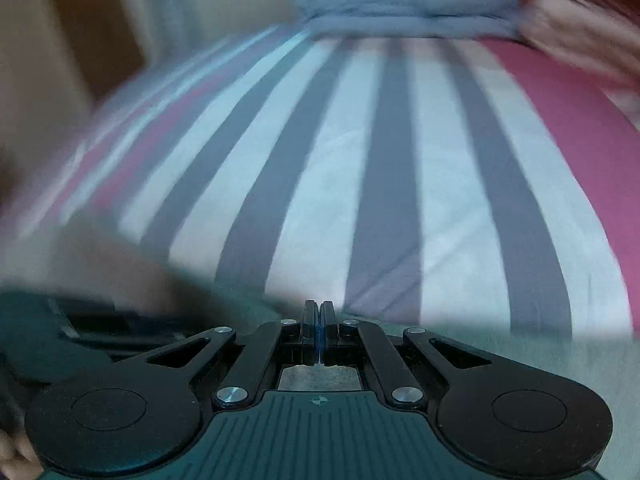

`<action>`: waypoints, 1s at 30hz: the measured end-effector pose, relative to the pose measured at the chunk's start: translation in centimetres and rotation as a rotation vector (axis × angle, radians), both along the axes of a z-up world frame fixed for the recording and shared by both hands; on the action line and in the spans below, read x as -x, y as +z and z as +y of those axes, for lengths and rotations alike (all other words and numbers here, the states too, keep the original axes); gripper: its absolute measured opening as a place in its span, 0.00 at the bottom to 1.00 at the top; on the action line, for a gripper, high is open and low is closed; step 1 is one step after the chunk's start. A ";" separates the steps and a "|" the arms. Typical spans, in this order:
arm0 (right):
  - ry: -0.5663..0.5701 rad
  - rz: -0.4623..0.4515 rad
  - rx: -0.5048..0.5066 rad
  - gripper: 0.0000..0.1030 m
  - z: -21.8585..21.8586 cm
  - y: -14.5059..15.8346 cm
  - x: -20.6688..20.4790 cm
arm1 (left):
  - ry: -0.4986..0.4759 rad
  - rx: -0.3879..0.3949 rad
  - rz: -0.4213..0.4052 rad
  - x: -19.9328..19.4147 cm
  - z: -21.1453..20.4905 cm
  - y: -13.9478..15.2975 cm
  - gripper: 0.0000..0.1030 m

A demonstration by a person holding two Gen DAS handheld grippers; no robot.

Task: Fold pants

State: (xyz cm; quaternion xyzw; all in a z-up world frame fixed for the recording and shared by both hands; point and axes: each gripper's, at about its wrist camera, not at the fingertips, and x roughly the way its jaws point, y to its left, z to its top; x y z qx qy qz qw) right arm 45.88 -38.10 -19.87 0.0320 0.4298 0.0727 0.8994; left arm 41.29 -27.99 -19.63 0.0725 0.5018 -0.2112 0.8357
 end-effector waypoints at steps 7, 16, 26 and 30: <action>0.295 0.069 0.092 0.01 1.2 -0.6 -0.4 | 0.010 0.036 0.014 0.4 1.0 -0.2 0.13; 0.459 0.111 0.231 0.01 3.0 -2.1 -0.9 | 0.015 0.045 0.022 0.5 1.3 -0.2 0.13; 0.527 0.167 0.263 0.01 3.5 -1.7 -2.0 | 0.028 0.075 0.059 0.2 2.2 0.0 0.12; 0.588 0.198 0.283 0.14 3.6 -1.3 -3.0 | 0.029 0.074 0.067 0.4 2.7 0.2 0.12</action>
